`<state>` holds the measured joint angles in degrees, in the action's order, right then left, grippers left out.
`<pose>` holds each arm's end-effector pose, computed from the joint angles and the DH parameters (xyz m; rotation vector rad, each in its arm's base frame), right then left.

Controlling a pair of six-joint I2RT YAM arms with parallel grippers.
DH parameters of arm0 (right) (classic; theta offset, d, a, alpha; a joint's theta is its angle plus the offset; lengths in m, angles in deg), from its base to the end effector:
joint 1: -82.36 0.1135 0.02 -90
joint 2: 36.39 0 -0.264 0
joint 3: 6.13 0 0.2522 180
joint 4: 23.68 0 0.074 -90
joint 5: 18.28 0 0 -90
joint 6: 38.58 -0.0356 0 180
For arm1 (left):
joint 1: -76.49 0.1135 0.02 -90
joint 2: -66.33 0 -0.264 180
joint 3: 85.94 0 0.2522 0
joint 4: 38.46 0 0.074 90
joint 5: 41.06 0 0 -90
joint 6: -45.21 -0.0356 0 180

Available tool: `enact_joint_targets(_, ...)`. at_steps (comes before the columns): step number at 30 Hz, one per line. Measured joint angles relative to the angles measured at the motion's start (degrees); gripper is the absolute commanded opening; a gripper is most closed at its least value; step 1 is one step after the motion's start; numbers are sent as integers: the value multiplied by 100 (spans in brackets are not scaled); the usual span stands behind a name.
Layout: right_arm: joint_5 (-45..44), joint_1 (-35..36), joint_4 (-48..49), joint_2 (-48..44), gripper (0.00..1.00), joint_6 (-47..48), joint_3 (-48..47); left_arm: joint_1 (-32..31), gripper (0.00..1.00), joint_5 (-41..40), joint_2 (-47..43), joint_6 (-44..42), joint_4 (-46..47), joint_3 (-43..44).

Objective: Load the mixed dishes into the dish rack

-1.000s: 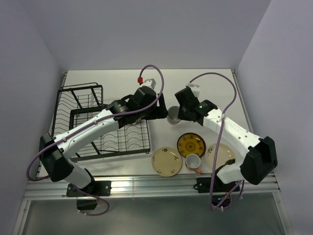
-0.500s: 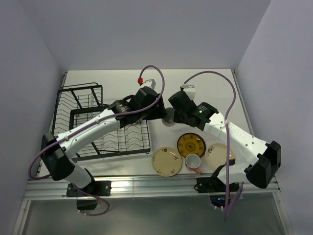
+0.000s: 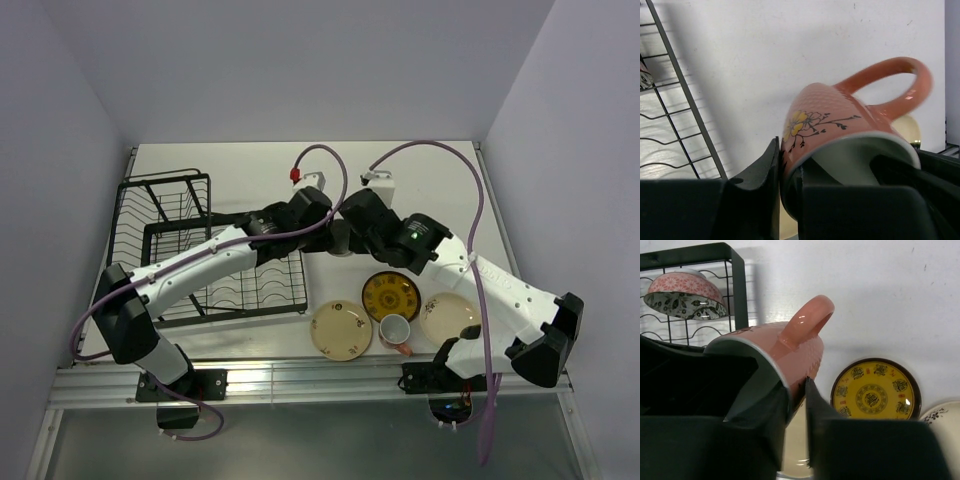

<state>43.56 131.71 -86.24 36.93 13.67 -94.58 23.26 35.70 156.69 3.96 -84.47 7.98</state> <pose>0.1815 0.1855 0.3546 -0.0087 2.2852 0.1970 0.2182 -0.2783 0.3198 -0.0285 2.3758 -0.6389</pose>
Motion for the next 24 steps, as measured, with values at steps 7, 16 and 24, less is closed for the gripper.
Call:
enact_joint_targets(7, 79, -76, -2, -179, 97, 55, -334, 470, 0, 835, -317, -264, 249, -533)
enact_joint_targets(16, 1709, -1169, 754, -1576, 100, 31, 345, 2090, 0, 2907, -1543, -334, 1204, -1438)
enact_joint_targets(24, 4179, -1971, 2061, -1845, 99, -184, 815, 2470, 0, 4612, -2299, 227, 2516, -1652)
